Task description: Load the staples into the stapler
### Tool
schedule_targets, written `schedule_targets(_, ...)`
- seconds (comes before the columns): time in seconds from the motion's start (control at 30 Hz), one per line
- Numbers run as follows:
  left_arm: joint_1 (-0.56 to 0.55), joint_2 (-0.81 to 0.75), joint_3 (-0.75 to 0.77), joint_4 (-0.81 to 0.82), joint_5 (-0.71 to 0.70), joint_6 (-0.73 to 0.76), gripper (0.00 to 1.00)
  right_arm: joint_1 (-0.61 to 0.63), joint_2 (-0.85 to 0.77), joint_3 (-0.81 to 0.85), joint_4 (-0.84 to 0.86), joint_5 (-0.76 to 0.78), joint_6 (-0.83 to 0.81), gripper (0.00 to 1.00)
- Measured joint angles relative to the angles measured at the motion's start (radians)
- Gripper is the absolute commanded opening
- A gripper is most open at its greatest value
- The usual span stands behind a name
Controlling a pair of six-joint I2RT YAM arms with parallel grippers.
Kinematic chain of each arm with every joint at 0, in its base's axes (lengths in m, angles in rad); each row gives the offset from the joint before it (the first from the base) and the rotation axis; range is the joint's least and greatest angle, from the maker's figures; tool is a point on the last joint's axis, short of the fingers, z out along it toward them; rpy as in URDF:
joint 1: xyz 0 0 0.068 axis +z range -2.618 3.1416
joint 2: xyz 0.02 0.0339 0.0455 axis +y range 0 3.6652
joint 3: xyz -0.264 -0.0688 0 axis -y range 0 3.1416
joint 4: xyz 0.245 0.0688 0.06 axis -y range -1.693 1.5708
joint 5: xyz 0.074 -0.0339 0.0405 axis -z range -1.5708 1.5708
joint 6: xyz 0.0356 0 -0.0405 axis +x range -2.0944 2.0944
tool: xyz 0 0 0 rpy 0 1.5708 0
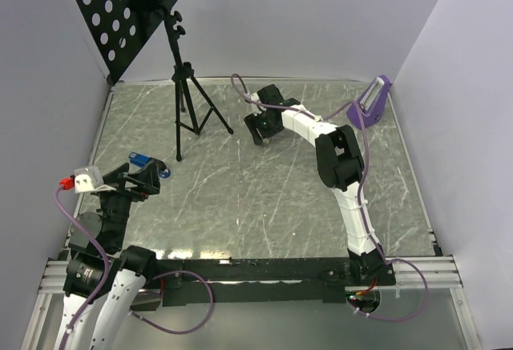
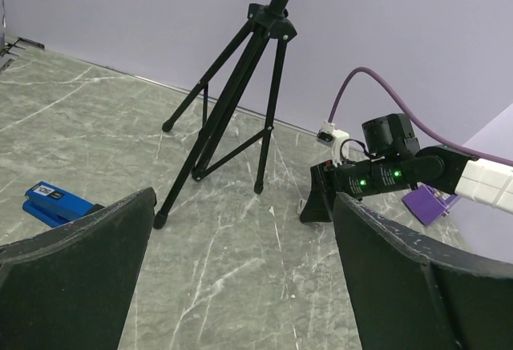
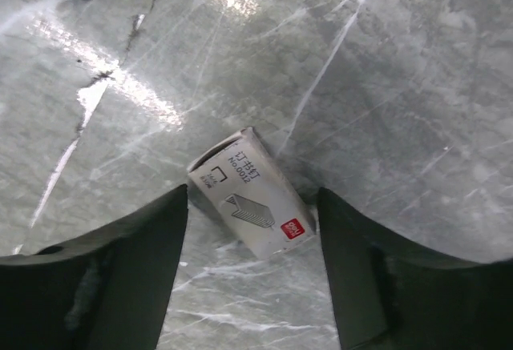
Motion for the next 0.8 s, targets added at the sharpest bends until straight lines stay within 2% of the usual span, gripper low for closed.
schedule_targets(0.23,0.000,0.012,0.000,0.000,0.007,0.000,0.97,0.026,-0.018,-0.045,0.045,0.089,-0.019,0.51)
schedule_targets(0.5,0.000,0.024,0.000,0.000,0.014,0.000,0.97,0.066,-0.088,-0.162,0.091,0.135,-0.022,0.38)
schedule_targets(0.8,0.001,0.065,0.000,0.000,0.047,0.000,0.97,0.100,-0.257,-0.415,0.105,0.148,0.007,0.37)
